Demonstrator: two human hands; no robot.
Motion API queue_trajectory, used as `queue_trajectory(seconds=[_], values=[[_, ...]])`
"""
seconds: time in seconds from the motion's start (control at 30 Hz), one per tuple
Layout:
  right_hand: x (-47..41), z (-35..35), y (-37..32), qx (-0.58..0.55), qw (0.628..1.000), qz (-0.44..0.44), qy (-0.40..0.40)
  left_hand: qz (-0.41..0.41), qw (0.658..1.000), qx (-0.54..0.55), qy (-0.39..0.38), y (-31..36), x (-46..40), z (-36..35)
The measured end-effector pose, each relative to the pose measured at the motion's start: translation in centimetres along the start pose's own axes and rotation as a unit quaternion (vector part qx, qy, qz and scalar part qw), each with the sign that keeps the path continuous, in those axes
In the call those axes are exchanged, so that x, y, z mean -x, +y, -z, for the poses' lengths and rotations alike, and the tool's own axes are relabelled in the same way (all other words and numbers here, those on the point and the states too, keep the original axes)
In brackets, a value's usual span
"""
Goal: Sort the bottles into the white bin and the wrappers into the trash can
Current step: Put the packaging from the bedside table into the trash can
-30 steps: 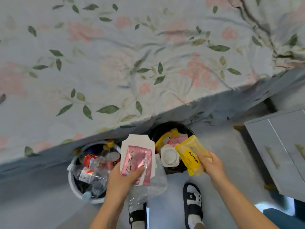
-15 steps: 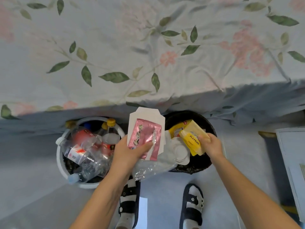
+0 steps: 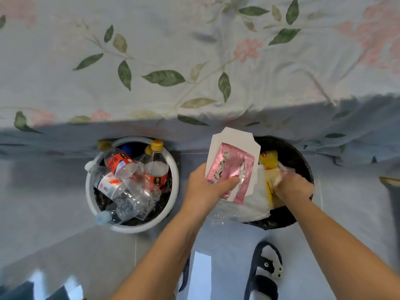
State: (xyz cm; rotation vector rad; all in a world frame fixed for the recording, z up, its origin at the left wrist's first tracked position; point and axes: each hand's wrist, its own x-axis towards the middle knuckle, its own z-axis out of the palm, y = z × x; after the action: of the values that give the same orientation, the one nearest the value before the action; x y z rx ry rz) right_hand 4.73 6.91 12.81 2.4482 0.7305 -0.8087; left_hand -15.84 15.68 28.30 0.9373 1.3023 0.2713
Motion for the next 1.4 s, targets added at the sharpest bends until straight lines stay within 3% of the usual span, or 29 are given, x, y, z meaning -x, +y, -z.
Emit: queue_trajectory(seconds=[0.1, 0.17, 0.2, 0.23, 0.3, 0.37, 0.43, 0.6, 0.77, 0.87, 1.0, 1.1, 1.27, 1.4], values=[[1.4, 2.5, 1.6, -0.037, 0.989, 0.122, 0.07, -0.001, 1.0, -0.003, -0.009, 1.1, 1.5, -1.1], [3.4, 5.3, 2.6, -0.22, 0.959, 0.165, 0.068, -0.003, 1.0, -0.009, -0.019, 2.2, 2.5, -2.0], [4.9, 7.2, 3.0, -0.378, 0.913, 0.151, 0.019, -0.004, 1.0, -0.013, -0.025, 2.8, 3.0, -2.5], [6.8, 9.3, 3.3, -0.524, 0.839, 0.127, -0.068, -0.003, 0.999, -0.017, -0.034, 3.3, 3.6, -3.1], [10.1, 12.9, 4.5, -0.659, 0.702, 0.12, -0.242, 0.0, 0.998, -0.026, -0.055, 4.3, 4.7, -4.4], [12.6, 14.7, 6.0, -0.67, 0.661, 0.174, -0.289, 0.004, 0.996, -0.038, -0.08, 5.1, 5.7, -5.7], [14.2, 15.2, 7.1, -0.684, 0.652, 0.196, -0.262, -0.004, 0.994, -0.051, -0.099, 5.9, 6.4, -6.8], [15.2, 14.3, 9.1, -0.698, 0.677, 0.147, -0.182, 0.0, 0.993, -0.059, -0.1, 6.6, 7.2, -7.9], [13.2, 11.2, 9.8, -0.702, 0.708, 0.057, -0.056, 0.032, 0.997, -0.068, -0.01, 4.8, 5.7, -5.9], [10.1, 7.8, 8.5, -0.686, 0.726, -0.005, -0.049, 0.021, 0.995, -0.095, 0.023, 3.6, 4.6, -4.0], [6.6, 3.6, 3.8, -0.598, 0.799, 0.026, -0.065, 0.025, 0.993, -0.118, 0.005, 2.2, 3.2, -1.8], [4.3, 1.4, 0.2, -0.56, 0.827, 0.033, -0.029, 0.015, 0.991, -0.131, 0.001, 1.2, 1.9, -0.7], [1.2, -0.8, -2.7, -0.369, 0.929, -0.041, -0.008, 0.012, 0.984, -0.178, -0.016, -0.6, -0.4, -0.1], [0.4, -1.4, -2.3, -0.272, 0.959, -0.083, -0.012, 0.004, 0.974, -0.224, -0.042, -1.1, -1.9, -0.5]])
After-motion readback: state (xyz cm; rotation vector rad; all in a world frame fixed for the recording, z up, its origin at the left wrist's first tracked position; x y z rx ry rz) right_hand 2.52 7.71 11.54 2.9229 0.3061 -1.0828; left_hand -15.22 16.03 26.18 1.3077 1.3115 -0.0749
